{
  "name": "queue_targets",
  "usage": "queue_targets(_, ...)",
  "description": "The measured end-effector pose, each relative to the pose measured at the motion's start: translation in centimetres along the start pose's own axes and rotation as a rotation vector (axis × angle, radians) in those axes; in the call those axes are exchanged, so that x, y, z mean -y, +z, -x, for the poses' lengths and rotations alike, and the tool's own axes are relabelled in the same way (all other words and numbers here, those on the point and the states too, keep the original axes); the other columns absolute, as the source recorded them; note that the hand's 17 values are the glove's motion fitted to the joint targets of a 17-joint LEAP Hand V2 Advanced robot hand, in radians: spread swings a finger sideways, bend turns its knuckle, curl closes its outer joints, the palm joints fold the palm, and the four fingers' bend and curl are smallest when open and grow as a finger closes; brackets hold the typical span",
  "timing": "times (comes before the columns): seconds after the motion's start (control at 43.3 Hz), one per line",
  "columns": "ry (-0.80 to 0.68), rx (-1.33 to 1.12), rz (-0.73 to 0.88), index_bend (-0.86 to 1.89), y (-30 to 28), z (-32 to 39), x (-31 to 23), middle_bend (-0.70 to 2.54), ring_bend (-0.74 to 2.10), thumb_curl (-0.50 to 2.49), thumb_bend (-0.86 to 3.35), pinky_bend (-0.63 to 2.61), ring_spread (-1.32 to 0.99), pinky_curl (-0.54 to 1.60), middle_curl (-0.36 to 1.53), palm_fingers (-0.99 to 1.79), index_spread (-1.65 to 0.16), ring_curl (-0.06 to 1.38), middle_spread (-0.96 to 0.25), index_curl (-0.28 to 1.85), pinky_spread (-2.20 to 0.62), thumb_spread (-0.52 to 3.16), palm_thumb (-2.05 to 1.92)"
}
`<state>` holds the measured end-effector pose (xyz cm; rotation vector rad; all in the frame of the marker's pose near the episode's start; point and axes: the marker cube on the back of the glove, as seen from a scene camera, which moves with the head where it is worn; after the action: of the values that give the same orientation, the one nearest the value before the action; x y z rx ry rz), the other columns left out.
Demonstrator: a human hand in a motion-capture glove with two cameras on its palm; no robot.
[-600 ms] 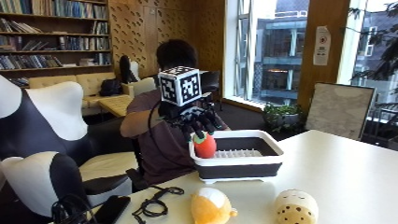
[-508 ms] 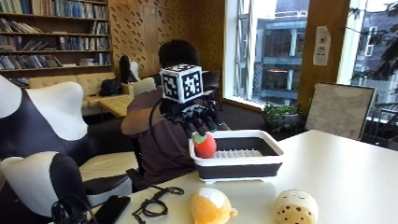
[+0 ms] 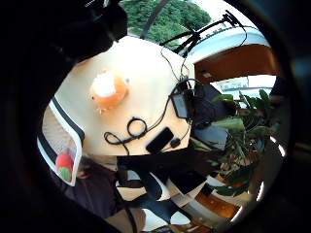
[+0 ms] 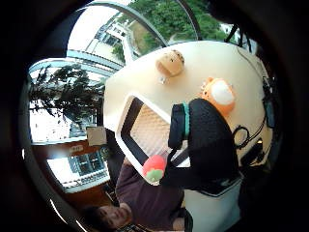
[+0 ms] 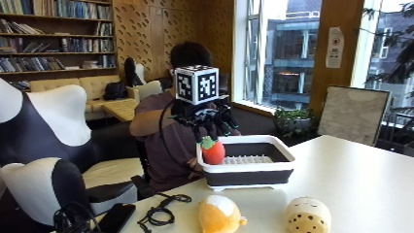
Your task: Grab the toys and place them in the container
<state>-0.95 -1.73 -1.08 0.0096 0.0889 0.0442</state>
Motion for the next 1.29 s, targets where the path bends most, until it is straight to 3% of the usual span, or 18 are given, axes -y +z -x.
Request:
queue_targets(0.231,0.012,-0.023,0.054,0.09,2.7,-0.9,2.3,0.17,0.53,0.20,0.05,0.97,-0.06,0.34,0.20,-0.17,-0.25,0.19,-0.07,0.18,0.01,1.45,-0.02)
queue_targets(0.531,0.110,-0.025,0.151,0.08,13.5,-4.2,6.3,0.14,0.45,0.24,0.00,1.01,-0.01,0.35,0.22,-0.22,-0.27,0.19,-0.03,0.16,0.03,1.40,0.00)
queue_targets(0.738,0.100,-0.013,0.291,0.06,20.0,-4.7,6.4,0.14,0.44,0.25,-0.04,1.06,0.01,0.36,0.23,-0.21,-0.24,0.20,0.00,0.14,0.04,1.26,-0.04)
queue_targets(0.854,0.095,-0.114,0.225,0.02,22.2,-4.6,6.4,0.11,0.54,0.26,-0.03,1.15,0.03,0.38,0.21,-0.18,-0.22,0.23,0.03,0.12,0.04,1.18,-0.02)
queue_targets(0.992,0.103,-0.070,0.074,0.07,22.4,-4.9,7.3,0.18,0.85,0.32,0.06,1.26,-0.03,0.40,0.22,0.11,-0.20,0.31,0.05,0.10,-0.09,1.24,0.18)
queue_targets(1.015,0.108,-0.051,0.048,0.07,22.3,-4.9,7.4,0.25,0.95,0.33,0.09,1.28,-0.07,0.40,0.24,0.31,-0.21,0.33,0.02,0.09,-0.15,1.26,0.22)
queue_targets(1.038,0.115,-0.034,0.022,0.06,22.1,-5.0,7.6,0.23,0.94,0.34,0.09,1.28,-0.08,0.38,0.24,0.26,-0.21,0.31,0.03,0.08,-0.15,1.27,0.23)
queue_targets(1.085,0.133,-0.008,-0.024,0.10,21.7,-5.2,7.9,0.35,1.08,0.37,0.16,1.27,-0.15,0.37,0.27,0.62,-0.22,0.35,-0.03,0.08,-0.24,1.31,0.34)
queue_targets(1.292,0.172,0.099,-0.110,0.26,14.7,-4.0,7.7,0.62,1.18,0.54,0.24,1.14,-0.27,0.37,0.40,0.97,-0.29,0.43,-0.21,0.11,-0.34,1.01,0.64)
